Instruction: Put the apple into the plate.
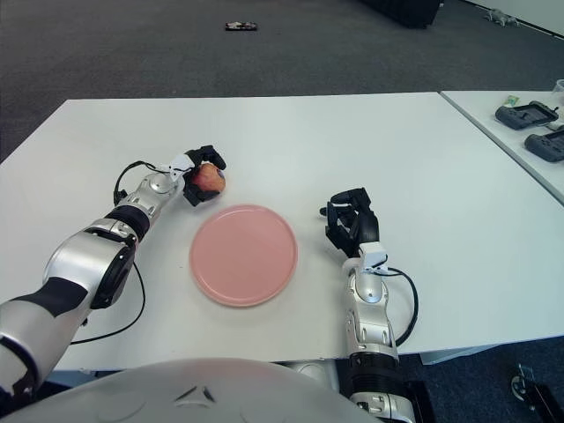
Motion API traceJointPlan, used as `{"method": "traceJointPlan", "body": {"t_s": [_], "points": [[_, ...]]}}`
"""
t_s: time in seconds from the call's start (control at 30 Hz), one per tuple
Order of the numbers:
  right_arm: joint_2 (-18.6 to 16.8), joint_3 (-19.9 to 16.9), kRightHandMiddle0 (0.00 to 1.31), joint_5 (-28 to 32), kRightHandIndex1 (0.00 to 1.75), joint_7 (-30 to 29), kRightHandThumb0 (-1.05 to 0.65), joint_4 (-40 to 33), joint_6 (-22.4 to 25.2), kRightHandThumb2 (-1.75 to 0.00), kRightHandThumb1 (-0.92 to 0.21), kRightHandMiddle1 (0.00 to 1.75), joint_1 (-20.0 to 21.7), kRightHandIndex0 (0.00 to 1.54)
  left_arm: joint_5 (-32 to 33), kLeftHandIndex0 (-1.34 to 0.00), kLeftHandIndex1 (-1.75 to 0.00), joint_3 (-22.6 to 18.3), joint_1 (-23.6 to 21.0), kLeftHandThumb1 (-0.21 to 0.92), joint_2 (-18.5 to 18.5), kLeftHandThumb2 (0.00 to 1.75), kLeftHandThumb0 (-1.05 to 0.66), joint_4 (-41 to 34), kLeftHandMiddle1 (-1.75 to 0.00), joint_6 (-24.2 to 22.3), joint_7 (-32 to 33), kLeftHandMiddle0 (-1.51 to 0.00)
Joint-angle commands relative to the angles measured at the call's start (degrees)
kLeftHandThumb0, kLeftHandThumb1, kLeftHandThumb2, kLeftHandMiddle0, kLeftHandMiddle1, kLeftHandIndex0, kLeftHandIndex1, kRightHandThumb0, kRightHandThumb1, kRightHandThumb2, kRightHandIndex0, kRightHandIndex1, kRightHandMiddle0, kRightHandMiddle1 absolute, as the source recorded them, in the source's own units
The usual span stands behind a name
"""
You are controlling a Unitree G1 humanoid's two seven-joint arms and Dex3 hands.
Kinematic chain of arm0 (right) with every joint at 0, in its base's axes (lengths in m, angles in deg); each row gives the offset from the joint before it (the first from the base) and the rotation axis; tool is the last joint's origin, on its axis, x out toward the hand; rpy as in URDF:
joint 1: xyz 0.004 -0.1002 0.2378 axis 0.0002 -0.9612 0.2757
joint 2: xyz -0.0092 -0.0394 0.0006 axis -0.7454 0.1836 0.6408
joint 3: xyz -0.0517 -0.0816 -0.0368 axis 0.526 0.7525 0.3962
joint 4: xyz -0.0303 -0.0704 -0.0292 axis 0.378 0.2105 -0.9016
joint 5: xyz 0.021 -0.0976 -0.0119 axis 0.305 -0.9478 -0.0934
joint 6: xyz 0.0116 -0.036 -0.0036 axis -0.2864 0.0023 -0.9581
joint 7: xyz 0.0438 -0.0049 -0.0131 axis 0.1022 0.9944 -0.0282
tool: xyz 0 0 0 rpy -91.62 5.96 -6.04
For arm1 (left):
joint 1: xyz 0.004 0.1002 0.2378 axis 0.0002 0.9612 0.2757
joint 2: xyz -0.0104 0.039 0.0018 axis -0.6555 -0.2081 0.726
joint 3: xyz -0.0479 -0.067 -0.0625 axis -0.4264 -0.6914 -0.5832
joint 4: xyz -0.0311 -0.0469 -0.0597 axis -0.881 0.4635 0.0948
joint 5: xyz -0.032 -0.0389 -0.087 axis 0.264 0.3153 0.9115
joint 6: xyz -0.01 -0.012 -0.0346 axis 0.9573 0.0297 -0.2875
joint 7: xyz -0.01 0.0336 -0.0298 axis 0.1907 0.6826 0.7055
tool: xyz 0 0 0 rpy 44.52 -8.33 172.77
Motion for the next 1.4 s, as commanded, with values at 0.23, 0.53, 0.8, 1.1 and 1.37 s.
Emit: {"method": "traceJointPlan", "body": {"t_s": [0.23, 0.53, 0.8, 1.1, 1.37], "points": [[0.2, -0.51, 0.26, 0.02, 1.21, -0.74, -0.36, 0.51, 1.91, -0.69, -0.8, 1.75, 0.83, 0.53, 3.52, -0.63, -1.75, -3.7, 0.45, -0.01, -0.59, 1.66, 0.0, -1.92, -1.64, 2.97, -3.09, -0.89], [-0.28, -0.91, 0.27, 1.63, 1.22, -0.43, -0.36, 1.03, 1.72, -0.73, -0.78, 1.75, 1.07, 0.5, 7.76, -0.62, -1.75, -6.61, 1.37, 0.0, -1.3, 1.64, 0.0, -8.59, -1.62, 5.69, -8.7, -0.89], [-0.06, -0.78, 0.26, 1.87, 1.22, -0.36, -0.36, 1.84, 1.12, -0.71, -0.8, 1.75, 1.19, 0.5, 9.61, -0.61, -1.75, -7.21, 3.77, 0.01, -0.98, 1.63, 0.0, -14.38, -1.63, 7.81, -9.84, -0.88], [-0.06, -0.84, 0.27, 1.98, 1.23, -0.42, -0.36, 2.31, 1.0, -0.72, -0.79, 1.75, 1.3, 0.5, 11.29, -0.61, -1.75, -7.06, 7.86, 0.01, -1.06, 1.63, 0.0, -22.72, -1.63, 11.26, -10.94, -0.88], [-0.04, -0.65, 0.27, 1.61, 1.23, -0.62, -0.36, 2.35, 0.9, -0.73, -0.78, 1.75, 1.34, 0.5, 12.26, -0.61, -1.75, -5.33, 15.28, 0.01, -1.08, 1.62, 0.0, -38.55, -1.61, 7.92, -13.29, -0.89]]}}
